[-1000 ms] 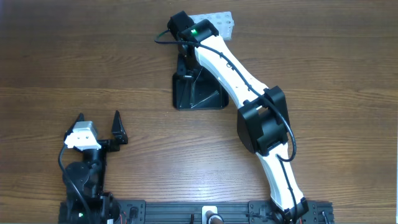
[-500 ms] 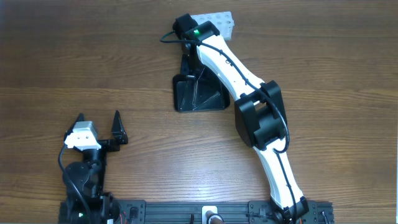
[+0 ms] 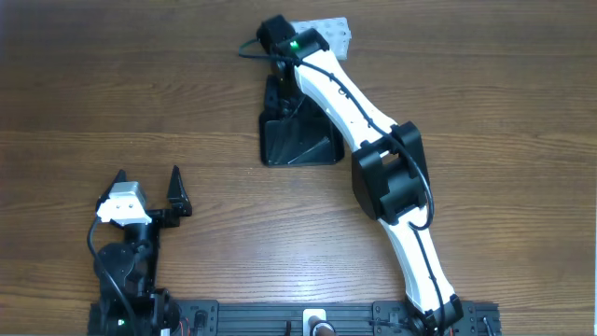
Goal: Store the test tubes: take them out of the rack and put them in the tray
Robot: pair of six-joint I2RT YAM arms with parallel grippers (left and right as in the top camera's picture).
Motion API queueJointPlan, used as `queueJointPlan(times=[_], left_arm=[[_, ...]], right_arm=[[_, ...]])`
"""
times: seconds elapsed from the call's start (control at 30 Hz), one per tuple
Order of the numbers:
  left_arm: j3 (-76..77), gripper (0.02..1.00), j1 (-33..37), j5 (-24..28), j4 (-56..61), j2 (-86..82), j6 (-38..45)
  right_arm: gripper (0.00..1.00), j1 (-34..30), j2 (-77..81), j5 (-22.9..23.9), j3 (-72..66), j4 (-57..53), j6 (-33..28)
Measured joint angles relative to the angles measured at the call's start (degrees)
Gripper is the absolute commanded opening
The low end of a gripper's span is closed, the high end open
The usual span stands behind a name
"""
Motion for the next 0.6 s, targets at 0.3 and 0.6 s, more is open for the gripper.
queueJointPlan(times=[0.3,0.6], left_arm=[[0.0,0.998,0.0,0.0,0.0,0.0,0.0],[0.0,0.998,0.0,0.02,0.0,0.0,0.02]], right_arm=[[0.77,-2.08,-0.02,-1.16,17.46,-11.65,-2.21],[0.993,-2.78,-4.79,11.13,27.91,-20.96,-14.19]])
